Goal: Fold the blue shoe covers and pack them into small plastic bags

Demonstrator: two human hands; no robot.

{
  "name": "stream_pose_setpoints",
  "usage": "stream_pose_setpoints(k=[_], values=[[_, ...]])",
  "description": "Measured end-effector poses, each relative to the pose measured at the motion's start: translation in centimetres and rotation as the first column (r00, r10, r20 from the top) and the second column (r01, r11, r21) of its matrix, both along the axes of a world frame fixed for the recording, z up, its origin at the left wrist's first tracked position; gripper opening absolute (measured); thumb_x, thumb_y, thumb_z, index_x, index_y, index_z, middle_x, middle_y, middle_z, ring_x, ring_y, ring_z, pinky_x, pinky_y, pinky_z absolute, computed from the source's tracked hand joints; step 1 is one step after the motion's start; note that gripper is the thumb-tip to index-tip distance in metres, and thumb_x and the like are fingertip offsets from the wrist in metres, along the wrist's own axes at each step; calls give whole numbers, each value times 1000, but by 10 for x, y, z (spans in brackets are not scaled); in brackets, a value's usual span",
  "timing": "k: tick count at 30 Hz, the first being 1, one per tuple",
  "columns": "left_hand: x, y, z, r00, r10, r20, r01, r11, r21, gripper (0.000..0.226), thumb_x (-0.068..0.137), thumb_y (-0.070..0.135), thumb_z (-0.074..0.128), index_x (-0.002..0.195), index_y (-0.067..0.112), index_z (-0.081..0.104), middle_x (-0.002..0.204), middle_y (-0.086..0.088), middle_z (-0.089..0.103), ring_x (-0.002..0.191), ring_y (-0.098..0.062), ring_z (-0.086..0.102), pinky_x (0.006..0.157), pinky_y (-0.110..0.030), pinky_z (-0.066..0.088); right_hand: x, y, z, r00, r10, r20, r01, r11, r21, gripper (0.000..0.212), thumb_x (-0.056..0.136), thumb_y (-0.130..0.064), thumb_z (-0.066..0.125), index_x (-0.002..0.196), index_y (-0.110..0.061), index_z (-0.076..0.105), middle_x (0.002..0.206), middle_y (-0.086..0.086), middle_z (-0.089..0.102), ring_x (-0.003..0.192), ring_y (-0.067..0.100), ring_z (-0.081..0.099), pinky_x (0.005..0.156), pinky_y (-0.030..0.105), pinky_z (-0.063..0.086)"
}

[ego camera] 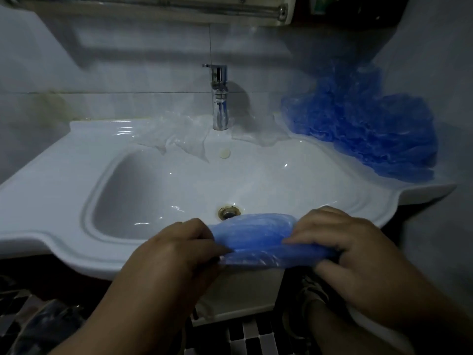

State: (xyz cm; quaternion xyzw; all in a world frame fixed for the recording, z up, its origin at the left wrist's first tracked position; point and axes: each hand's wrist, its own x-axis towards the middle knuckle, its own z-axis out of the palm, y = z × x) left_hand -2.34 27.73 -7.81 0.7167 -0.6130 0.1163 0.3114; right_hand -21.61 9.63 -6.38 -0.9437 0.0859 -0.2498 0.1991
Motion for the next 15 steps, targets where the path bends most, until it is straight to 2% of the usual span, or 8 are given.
stream_pose_setpoints(k=[2, 4, 5, 7, 9, 12, 15], values=[[5, -1, -1, 997, 42, -58, -40, 998, 39, 33, 75, 53, 55, 105, 41, 58, 78, 25, 56, 68, -1, 60, 58, -27, 53, 0, -2, 0, 999, -50, 20, 47, 991, 127, 42, 68, -8, 64, 99, -34, 73, 96, -16, 70, 96, 4, 64, 86, 14, 46], [9, 2, 1, 990, 96, -103, -88, 993, 83, 43, 67, 62, 57, 107, 47, 54, 78, 33, 56, 71, 4, 61, 63, -27, 57, -1, -2, -1, 996, -89, 22, 80, 959, 270, 33, 75, -20, 64, 101, -40, 72, 95, -16, 71, 94, 4, 66, 84, 11, 45], [10, 4, 3, 986, 118, -118, -106, 989, 105, 43, 62, 63, 60, 102, 50, 55, 80, 34, 58, 72, 7, 60, 64, -24, 56, 0, -1, 0, 994, -105, 26, 91, 942, 323, 27, 78, -23, 63, 98, -39, 73, 93, -15, 71, 91, 5, 66, 81, 12, 46], [10, 11, 11, 978, 139, -157, -119, 984, 135, 24, 63, 55, 74, 83, 52, 59, 86, 28, 60, 72, 6, 60, 59, -18, 51, 3, 1, 4, 990, -138, 28, 117, 917, 382, 17, 86, -19, 66, 91, -31, 76, 88, -13, 73, 86, 3, 67, 76, 12, 47], [8, 16, 19, 963, 155, -221, -127, 983, 135, 18, 75, 39, 77, 71, 47, 63, 81, 23, 63, 68, 2, 61, 59, -17, 46, 8, 2, 7, 984, -178, 13, 156, 893, 422, 23, 90, -8, 63, 90, -27, 76, 84, -12, 74, 81, 0, 67, 72, 8, 45], [5, 15, 21, 935, 183, -303, -145, 979, 144, 13, 85, 28, 69, 76, 38, 69, 69, 21, 67, 65, 0, 63, 61, -17, 45, 16, 2, 6, 953, -303, 7, 270, 858, 437, 24, 92, -9, 59, 96, -27, 75, 86, -17, 74, 83, -5, 66, 69, 3, 43], [3, 4, 18, 891, 308, -332, -288, 951, 110, 11, 86, 28, 64, 89, 38, 65, 65, 19, 67, 65, 0, 62, 57, -15, 42, 22, 2, 2, 894, -449, -9, 420, 829, 369, 25, 94, -17, 57, 114, -24, 71, 104, -17, 70, 96, -4, 62, 82, 6, 43]])
